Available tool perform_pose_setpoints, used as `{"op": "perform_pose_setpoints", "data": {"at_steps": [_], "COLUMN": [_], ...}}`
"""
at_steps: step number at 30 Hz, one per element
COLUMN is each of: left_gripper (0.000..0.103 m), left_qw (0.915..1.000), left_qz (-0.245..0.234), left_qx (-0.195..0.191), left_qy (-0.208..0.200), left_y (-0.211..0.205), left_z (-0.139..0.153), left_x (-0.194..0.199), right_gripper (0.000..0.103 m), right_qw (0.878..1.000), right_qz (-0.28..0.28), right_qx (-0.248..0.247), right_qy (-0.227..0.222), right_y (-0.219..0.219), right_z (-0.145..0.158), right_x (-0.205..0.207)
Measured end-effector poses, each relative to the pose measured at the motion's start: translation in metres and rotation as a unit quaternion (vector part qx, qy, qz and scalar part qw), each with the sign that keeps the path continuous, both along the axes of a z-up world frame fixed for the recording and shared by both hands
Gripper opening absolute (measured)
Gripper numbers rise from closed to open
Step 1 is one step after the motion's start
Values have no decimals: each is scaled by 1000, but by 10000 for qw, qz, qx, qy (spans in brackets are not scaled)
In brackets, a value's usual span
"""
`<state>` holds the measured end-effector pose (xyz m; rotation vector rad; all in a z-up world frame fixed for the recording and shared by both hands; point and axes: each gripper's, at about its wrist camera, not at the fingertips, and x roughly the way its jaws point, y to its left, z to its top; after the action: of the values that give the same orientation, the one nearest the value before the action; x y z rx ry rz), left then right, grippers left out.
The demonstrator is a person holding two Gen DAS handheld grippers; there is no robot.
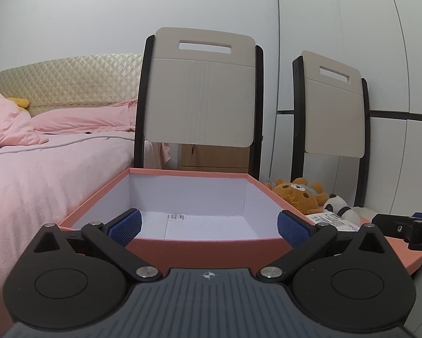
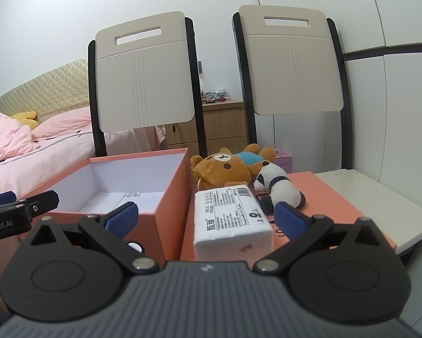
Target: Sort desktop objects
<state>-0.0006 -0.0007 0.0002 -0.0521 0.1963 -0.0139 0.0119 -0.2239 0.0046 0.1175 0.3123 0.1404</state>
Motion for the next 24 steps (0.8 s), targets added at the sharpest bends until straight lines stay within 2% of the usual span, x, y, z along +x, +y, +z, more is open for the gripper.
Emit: {"op": "perform_pose_setpoints", "data": {"at_steps": [24], "left_gripper": [103], "left_qw": [9998], "left_qz": [-97], "left_qx": [154], "left_qy": [-91], "left_y": [-1], "left_z": [-1], "left_x": [-7], "right_gripper": [103], "right_qw": [9999], "right_qz": [-60], "right_qx": [86], "right_qy": [85], "right_y": [-8], "right_z": [-4], "right_x": [6]}}
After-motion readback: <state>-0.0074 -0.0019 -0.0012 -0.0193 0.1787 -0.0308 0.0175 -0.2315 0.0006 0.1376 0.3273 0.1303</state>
